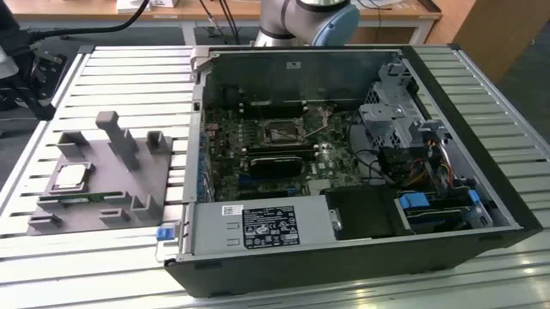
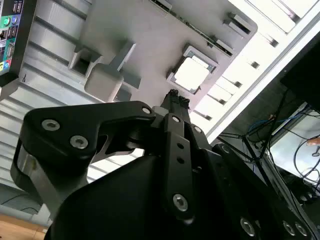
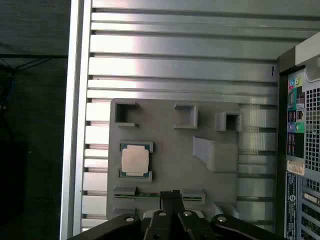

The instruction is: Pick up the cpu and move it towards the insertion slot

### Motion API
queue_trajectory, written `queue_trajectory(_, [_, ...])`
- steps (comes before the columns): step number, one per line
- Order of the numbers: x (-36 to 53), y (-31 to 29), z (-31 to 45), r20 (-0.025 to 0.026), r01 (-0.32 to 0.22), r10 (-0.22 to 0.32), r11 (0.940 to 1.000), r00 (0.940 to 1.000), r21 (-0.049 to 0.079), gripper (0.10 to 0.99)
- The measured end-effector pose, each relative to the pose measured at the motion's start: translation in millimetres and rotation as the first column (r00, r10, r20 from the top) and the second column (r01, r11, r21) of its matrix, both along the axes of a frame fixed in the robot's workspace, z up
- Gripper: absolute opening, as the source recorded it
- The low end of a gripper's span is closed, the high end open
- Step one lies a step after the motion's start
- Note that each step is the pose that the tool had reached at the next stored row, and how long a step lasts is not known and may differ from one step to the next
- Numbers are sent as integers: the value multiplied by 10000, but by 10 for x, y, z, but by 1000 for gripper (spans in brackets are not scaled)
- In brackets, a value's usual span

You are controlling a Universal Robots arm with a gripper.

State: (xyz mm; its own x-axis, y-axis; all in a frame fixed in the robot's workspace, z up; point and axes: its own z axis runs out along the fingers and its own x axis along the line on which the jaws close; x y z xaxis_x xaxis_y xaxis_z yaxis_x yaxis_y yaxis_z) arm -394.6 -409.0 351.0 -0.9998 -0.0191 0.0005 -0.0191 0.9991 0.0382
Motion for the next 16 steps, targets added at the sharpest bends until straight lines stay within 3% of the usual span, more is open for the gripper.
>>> queue_trajectory(8, [-2, 0, 0, -1, 0, 0, 10000, 10000, 0, 106])
queue_trajectory(16, [-130, 0, -4, 0, 0, 0, 10000, 10000, 0, 106])
